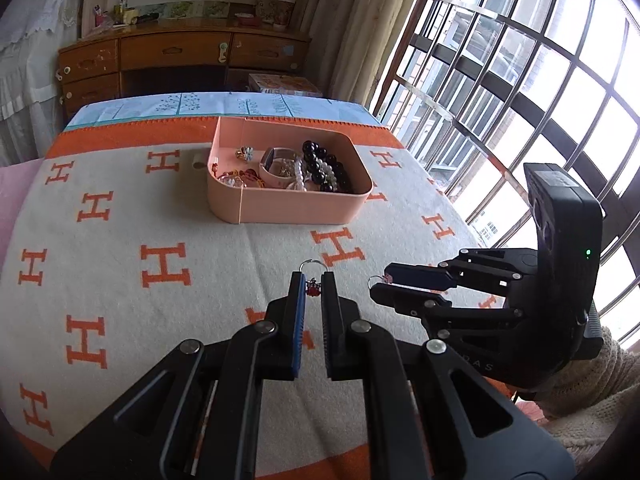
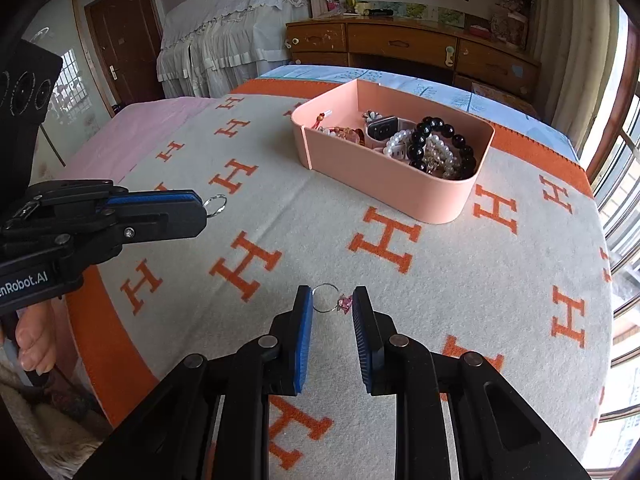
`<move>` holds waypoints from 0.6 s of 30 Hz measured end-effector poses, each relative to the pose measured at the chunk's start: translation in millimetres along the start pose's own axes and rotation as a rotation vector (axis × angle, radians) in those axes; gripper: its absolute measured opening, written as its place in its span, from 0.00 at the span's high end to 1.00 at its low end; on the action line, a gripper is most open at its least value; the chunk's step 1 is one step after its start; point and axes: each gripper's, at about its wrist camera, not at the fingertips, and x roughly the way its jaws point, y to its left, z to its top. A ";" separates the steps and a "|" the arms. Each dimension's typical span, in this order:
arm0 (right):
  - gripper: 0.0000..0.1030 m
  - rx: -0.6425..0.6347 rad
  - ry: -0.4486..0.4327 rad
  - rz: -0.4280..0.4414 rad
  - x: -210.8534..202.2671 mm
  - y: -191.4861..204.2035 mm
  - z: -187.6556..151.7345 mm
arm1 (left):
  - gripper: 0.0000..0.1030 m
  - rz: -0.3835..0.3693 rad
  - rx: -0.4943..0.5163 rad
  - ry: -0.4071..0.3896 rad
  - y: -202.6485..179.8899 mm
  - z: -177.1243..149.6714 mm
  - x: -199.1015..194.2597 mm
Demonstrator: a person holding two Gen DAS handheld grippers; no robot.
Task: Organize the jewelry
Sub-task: 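Carry both rings into the pink tray and open both grippers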
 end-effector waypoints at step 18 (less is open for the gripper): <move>0.80 0.164 -0.156 -0.098 -29.7 -47.6 175.0 | 0.94 0.163 0.007 -0.058 22.4 168.5 34.3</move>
